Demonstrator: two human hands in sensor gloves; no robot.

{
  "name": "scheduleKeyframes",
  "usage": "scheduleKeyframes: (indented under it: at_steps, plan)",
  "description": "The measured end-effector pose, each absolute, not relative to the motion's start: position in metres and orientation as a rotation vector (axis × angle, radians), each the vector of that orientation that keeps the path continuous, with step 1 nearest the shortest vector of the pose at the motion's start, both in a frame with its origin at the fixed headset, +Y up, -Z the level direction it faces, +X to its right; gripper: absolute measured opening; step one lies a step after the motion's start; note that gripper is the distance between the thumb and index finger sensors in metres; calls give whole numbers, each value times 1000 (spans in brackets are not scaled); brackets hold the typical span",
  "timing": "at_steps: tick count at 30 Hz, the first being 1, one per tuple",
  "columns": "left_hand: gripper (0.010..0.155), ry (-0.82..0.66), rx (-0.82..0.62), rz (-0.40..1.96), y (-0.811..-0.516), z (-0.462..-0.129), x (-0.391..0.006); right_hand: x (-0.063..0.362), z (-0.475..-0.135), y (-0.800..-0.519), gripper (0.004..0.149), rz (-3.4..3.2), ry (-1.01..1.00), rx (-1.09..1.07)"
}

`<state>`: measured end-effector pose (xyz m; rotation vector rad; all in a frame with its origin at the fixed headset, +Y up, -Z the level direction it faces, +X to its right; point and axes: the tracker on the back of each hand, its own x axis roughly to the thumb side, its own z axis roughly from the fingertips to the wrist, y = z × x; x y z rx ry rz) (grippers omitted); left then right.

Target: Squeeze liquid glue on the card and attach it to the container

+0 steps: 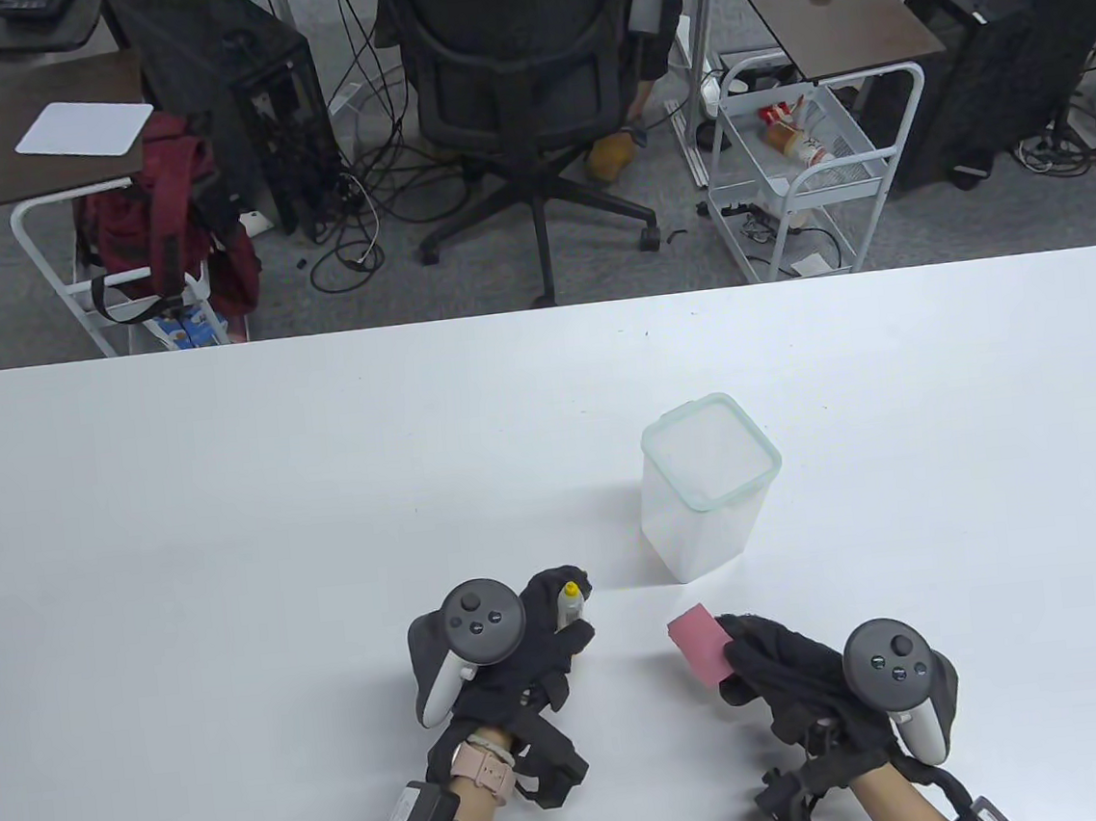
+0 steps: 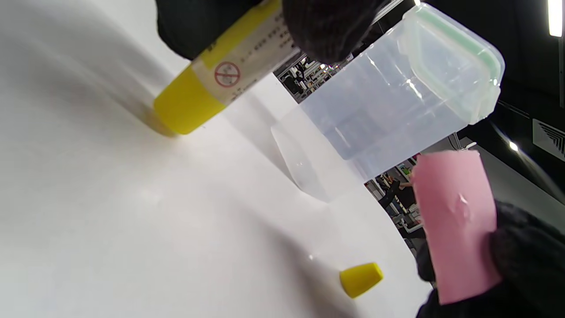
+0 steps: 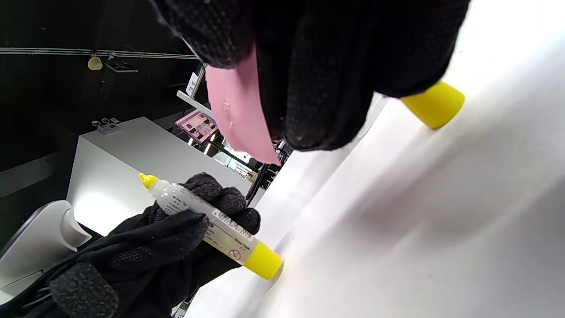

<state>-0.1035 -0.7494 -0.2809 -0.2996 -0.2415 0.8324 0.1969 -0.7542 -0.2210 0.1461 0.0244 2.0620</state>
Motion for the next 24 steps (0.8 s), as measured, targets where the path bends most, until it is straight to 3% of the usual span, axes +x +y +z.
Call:
scheduleKeyframes:
  at_steps: [9,18,22,24]
  plan:
    - [61,-264,-278,827,-753,-276,-105,196,-221,-754,39,2058,18,163]
    - [72,-266,-186,820,-745,-261,-127,198,-219,-754,39,2037,8,158]
    - [68,-212,-65,786,-741,-247,-144,198,-218,-754,39,2022,7,153]
    - [52,-107,48,771,-741,-241,-153,198,-217,-754,39,2013,4,152]
